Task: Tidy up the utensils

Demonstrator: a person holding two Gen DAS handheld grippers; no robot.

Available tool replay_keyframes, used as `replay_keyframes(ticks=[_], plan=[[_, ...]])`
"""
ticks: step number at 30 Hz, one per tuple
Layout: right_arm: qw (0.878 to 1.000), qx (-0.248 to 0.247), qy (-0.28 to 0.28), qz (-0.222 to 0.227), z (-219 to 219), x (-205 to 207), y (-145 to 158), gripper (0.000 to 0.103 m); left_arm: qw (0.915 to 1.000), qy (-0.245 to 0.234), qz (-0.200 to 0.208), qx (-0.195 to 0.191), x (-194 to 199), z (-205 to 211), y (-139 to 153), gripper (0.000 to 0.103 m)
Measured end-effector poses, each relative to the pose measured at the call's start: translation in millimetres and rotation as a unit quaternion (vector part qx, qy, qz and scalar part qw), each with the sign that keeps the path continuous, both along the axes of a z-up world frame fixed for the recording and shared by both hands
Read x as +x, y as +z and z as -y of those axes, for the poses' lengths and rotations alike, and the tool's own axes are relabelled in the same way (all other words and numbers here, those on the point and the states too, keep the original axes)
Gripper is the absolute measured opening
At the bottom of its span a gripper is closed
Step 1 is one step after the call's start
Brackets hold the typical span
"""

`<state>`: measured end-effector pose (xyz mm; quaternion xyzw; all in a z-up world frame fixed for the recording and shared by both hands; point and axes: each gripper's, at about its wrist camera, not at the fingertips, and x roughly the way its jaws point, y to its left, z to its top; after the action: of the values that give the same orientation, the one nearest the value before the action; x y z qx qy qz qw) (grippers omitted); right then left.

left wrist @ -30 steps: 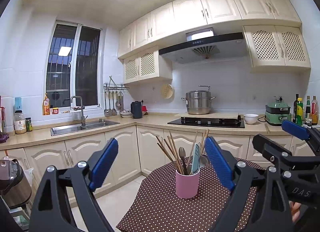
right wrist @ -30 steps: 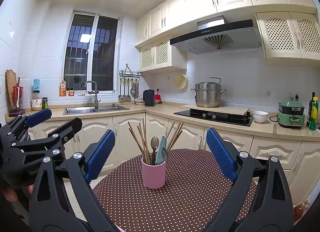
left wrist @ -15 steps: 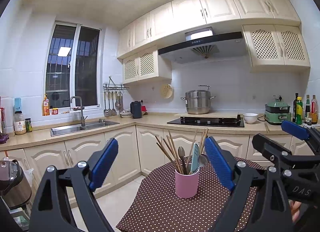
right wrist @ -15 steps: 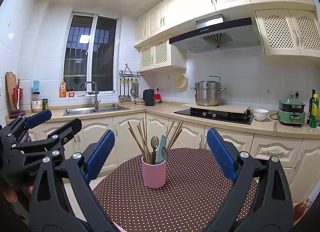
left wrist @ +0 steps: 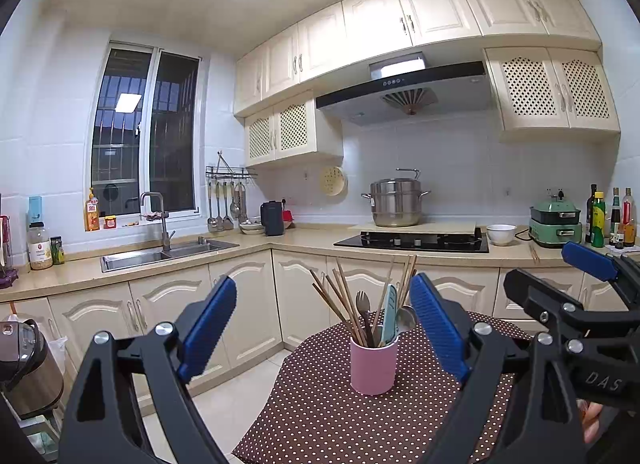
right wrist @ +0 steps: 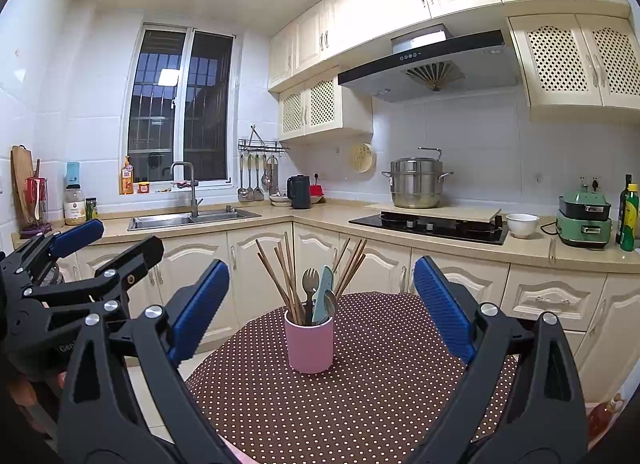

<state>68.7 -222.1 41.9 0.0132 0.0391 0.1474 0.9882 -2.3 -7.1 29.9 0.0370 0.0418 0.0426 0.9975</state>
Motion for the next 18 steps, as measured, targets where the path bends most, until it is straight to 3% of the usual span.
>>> replay_keyframes(ticks=[18], plan=[[1.000,0.000,0.000,-0.002,-0.2,0.9,-1.0,0.092,1.0000,0.000,-0.002,0.001,1.9,-1.2,-2.8,0.087]])
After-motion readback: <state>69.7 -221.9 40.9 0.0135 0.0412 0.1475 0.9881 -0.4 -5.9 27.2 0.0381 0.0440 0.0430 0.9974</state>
